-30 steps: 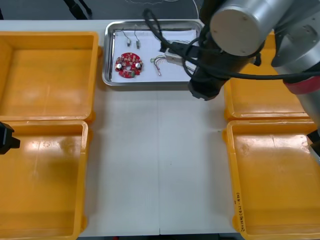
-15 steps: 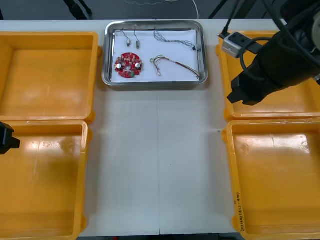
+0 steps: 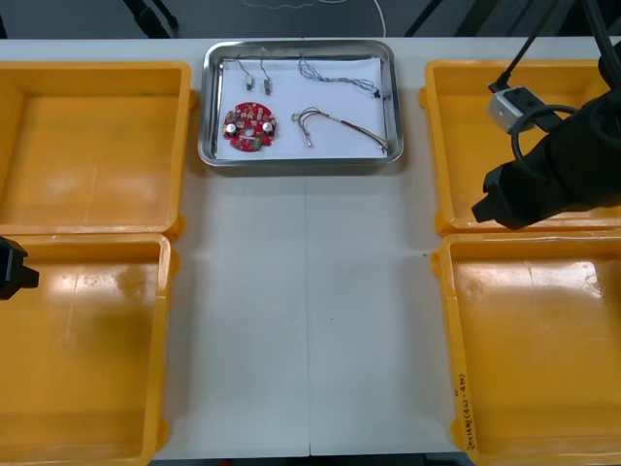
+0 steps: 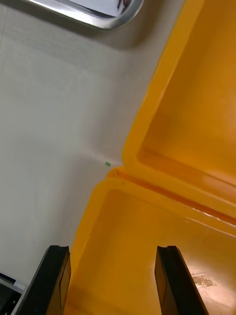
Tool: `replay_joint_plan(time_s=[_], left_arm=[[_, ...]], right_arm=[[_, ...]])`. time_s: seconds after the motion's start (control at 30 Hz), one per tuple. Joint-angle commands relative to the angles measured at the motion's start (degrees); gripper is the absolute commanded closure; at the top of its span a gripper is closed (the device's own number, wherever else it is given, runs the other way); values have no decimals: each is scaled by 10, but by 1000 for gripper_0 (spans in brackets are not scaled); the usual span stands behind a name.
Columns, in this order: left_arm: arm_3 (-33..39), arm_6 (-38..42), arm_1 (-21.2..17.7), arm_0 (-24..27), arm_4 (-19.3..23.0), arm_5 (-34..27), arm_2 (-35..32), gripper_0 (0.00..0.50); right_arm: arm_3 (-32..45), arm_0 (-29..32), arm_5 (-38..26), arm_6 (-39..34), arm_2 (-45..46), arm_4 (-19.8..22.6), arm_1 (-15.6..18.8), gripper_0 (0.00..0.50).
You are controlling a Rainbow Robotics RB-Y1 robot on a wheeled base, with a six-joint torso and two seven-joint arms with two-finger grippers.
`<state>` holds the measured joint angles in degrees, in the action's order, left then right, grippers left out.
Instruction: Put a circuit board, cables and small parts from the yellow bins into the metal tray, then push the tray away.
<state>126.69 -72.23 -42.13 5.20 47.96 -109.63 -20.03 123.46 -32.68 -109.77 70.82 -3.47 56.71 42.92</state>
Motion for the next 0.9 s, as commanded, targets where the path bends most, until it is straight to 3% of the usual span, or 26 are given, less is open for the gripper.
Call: replay_joint_plan(time_s=[0.03, 0.23, 0.53, 0.9], left_arm=[[16, -49, -18, -6, 4, -4, -2, 0], [16, -49, -18, -6, 4, -4, -2, 0], [16, -49, -18, -6, 4, -4, -2, 0], [16, -49, -18, -6, 4, -4, -2, 0]], right_arm=[[42, 65, -2, -18, 58, 0, 47, 0], [56, 124, -2, -21, 96, 2, 68, 0], [75, 179, -2, -29, 102, -69, 73, 0], [74, 191, -2, -36, 102, -84, 46, 0]])
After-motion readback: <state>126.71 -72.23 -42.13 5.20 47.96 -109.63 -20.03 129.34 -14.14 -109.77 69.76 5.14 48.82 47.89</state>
